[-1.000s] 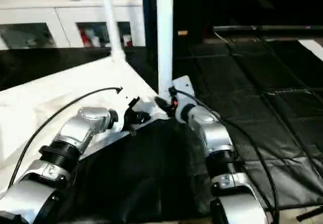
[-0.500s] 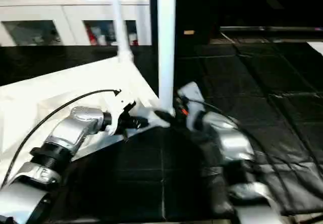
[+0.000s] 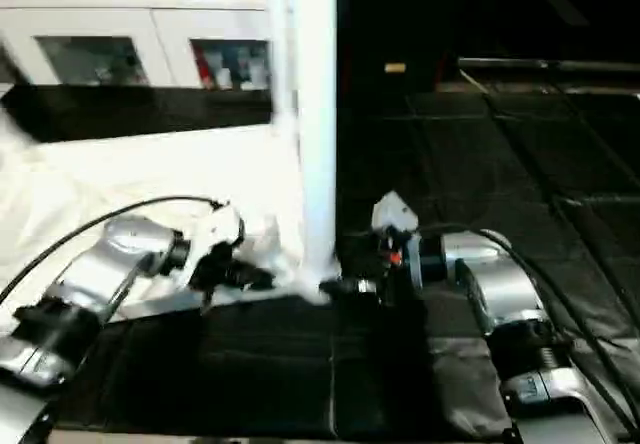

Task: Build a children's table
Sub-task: Rotate leg to tighten

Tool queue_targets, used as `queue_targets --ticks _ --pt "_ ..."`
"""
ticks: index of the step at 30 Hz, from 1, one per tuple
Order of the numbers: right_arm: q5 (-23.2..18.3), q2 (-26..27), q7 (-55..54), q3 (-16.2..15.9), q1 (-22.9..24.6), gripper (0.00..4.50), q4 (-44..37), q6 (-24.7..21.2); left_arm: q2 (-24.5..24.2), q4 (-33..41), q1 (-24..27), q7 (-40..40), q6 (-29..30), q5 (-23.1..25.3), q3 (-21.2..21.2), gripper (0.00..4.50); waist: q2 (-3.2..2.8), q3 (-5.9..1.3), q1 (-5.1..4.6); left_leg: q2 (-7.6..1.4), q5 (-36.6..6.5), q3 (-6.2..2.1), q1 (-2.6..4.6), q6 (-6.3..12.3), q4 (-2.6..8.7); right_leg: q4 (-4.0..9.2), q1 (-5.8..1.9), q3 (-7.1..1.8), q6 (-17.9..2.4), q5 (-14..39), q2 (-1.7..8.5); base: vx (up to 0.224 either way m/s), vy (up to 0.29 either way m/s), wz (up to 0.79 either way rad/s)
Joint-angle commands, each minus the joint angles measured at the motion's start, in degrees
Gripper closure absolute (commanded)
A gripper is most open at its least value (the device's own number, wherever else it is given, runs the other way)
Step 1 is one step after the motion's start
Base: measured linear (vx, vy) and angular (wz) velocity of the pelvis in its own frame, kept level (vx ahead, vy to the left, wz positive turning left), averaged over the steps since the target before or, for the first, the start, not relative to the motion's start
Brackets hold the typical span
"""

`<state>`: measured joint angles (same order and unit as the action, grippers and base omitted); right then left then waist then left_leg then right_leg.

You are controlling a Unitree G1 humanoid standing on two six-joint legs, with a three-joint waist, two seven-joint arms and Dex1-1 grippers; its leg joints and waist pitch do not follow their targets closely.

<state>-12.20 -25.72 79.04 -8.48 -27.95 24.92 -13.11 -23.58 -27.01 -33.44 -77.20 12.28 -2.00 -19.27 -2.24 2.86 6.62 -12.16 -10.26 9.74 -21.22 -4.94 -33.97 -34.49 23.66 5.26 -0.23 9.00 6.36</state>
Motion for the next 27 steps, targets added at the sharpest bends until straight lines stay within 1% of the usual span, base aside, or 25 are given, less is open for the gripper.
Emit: queue_targets --ticks 1,2,3,4,6,8,10,12,13,14,16,18,19,20,23,24,27 --pt "-0.95 -0.69 2.41 -0.8 -0.91 0.14 -0.37 0.29 -0.52 3.39 0.06 -3.44 -1.91 -0.77 -1.8 4.5 0.75 -4.15 -0.19 -0.93 -12.12 0.58 0.72 3.8 3.8 3.56 -3.21 -2.27 -14.11 13.67 1.68 0.0 0.0 0.0" --pt "-1.07 -0.68 2.74 -0.96 -0.91 0.14 -0.4 0.25 -0.75 3.79 0.27 -3.85 -2.06 -0.79 -2.05 4.5 0.73 -4.13 -0.19 -0.94 -12.18 0.56 0.69 3.79 3.83 3.54 -3.24 -2.27 -14.1 13.63 1.68 0.0 0.0 0.0" --pt "-1.27 -0.69 3.41 -1.21 -0.95 0.29 -0.34 0.06 -1.09 4.54 0.62 -4.67 -2.1 -0.86 -2.41 4.5 0.71 -4.07 -0.2 -0.92 -12.2 0.54 0.63 3.74 3.89 3.58 -3.22 -2.26 -13.93 13.76 1.63 0.0 0.0 0.0" --pt "-1.33 -0.68 3.76 -1.37 -0.96 0.29 -0.31 0.02 -1.28 5.03 0.83 -5.15 -2.08 -0.9 -2.65 4.5 0.76 -4.15 -0.2 -0.94 -12.1 0.47 0.5 3.59 3.89 3.46 -3.39 -2.26 -13.88 13.46 1.72 0.0 0.0 0.0" --pt "-1.31 -0.65 4.31 -1.76 -1.05 0.29 -0.07 -0.12 -1.67 6.04 1.23 -5.94 -2.08 -1.03 -3.18 4.5 0.69 -4.18 -0.16 -0.87 -11.87 0.51 0.53 3.56 3.87 3.49 -3.33 -2.26 -13.73 13.57 1.71 0.0 0.0 0.0" --pt "-1.04 -0.59 4.48 -2.04 -1.1 0.58 0.27 0.03 -1.75 6.37 1.33 -6.06 -2.06 -1.03 -3.34 4.5 0.82 -4.13 -0.19 -0.83 -11.94 0.53 0.5 3.46 3.88 3.56 -3.32 -2.26 -13.66 13.97 1.69 0.0 0.0 0.0" --pt "-0.75 -0.62 4.9 -2.33 -1.12 0.64 0.69 0.33 -1.75 6.48 1.33 -6.05 -2.21 -0.95 -3.42 4.5 0.79 -4.18 -0.19 -0.8 -11.66 0.5 0.44 3.37 3.85 3.51 -3.39 -2.25 -13.54 14.06 1.73 0.0 0.0 0.0" --pt "-0.39 -0.59 5.25 -2.64 -1.22 0.87 1.4 1.05 -1.76 6.59 1.19 -6.1 -2.34 -0.94 -3.5 4.5 0.87 -4.15 -0.21 -0.78 -11.62 0.5 0.43 3.36 3.86 3.54 -3.37 -2.23 -13.37 14.35 1.69 0.0 0.0 0.0" --pt "-0.54 -0.56 5.37 -2.77 -1.28 0.87 1.57 1.01 -1.81 6.74 1.15 -6.15 -2.34 -0.98 -3.55 4.5 0.87 -4.17 -0.18 -0.76 -11.59 0.51 0.45 3.36 3.83 3.58 -3.36 -2.24 -13.32 14.53 1.71 0.0 0.0 0.0" --pt "-0.62 -0.49 5.41 -2.9 -1.32 0.99 1.64 1.04 -1.88 6.89 1.15 -6.22 -2.28 -1.05 -3.56 4.5 0.86 -4.19 -0.16 -0.77 -11.55 0.52 0.48 3.4 3.81 3.56 -3.33 -2.24 -13.36 14.46 1.69 0.0 0.0 0.0" --pt "-0.66 -0.22 5.54 -3.08 -1.35 1.18 1.56 0.96 -2.05 7.53 1.32 -6.33 -2.08 -1.15 -3.52 4.5 0.91 -4.21 -0.18 -0.75 -10.99 0.48 0.31 3.54 3.8 3.48 -3.44 -2.22 -13.33 13.97 1.69 0.0 0.0 0.0" --pt "-0.59 0.09 5.43 -3.19 -1.37 1.25 1.67 1.16 -2.2 7.92 1.46 -6.36 -2.03 -1.26 -3.59 4.5 0.77 -4.25 -0.14 -0.81 -10.67 0.47 0.39 3.68 3.77 3.38 -3.36 -2.22 -13.63 13.22 1.68 0.0 0.0 0.0" --pt "-0.6 0.12 5.43 -3.21 -1.38 1.41 1.7 1.2 -2.21 7.95 1.47 -6.36 -2.03 -1.27 -3.59 4.5 0.83 -4.25 -0.22 -0.78 -10.73 0.47 0.32 3.68 3.77 3.34 -3.4 -2.21 -13.68 13.07 1.64 0.0 0.0 0.0" --pt "-0.6 0.22 5.4 -3.26 -1.43 1.48 1.86 1.36 -2.25 8.07 1.53 -6.36 -2.03 -1.3 -3.63 4.5 0.81 -4.29 -0.19 -0.78 -10.67 0.48 0.38 3.68 3.75 3.33 -3.38 -2.2 -13.73 12.95 1.63 0.0 0.0 0.0" --pt "-0.62 0.82 5.13 -3.33 -1.76 1.54 2.75 2.33 -2.33 8.5 1.82 -6.35 -1.95 -1.34 -3.78 4.5 0.8 -4.28 -0.21 -0.8 -10.78 0.51 0.38 3.67 3.73 3.33 -3.34 -2.23 -13.83 12.79 1.65 0.0 0.0 0.0" --pt "-0.67 1.01 5.09 -3.35 -1.84 1.77 2.92 2.48 -2.38 8.59 1.91 -6.35 -1.95 -1.37 -3.83 4.5 0.78 -4.25 -0.23 -0.76 -10.86 0.5 0.35 3.67 3.76 3.35 -3.38 -2.2 -13.85 12.89 1.62 0.0 0.0 0.0" --pt "-0.75 1.21 5.32 -3.53 -1.83 1.94 2.96 2.58 -2.46 8.65 2.0 -6.27 -1.99 -1.37 -3.92 4.5 0.79 -4.2 -0.29 -0.74 -11.36 0.47 0.3 3.53 3.79 3.42 -3.45 -2.18 -13.56 13.76 1.65 0.0 0.0 0.0"
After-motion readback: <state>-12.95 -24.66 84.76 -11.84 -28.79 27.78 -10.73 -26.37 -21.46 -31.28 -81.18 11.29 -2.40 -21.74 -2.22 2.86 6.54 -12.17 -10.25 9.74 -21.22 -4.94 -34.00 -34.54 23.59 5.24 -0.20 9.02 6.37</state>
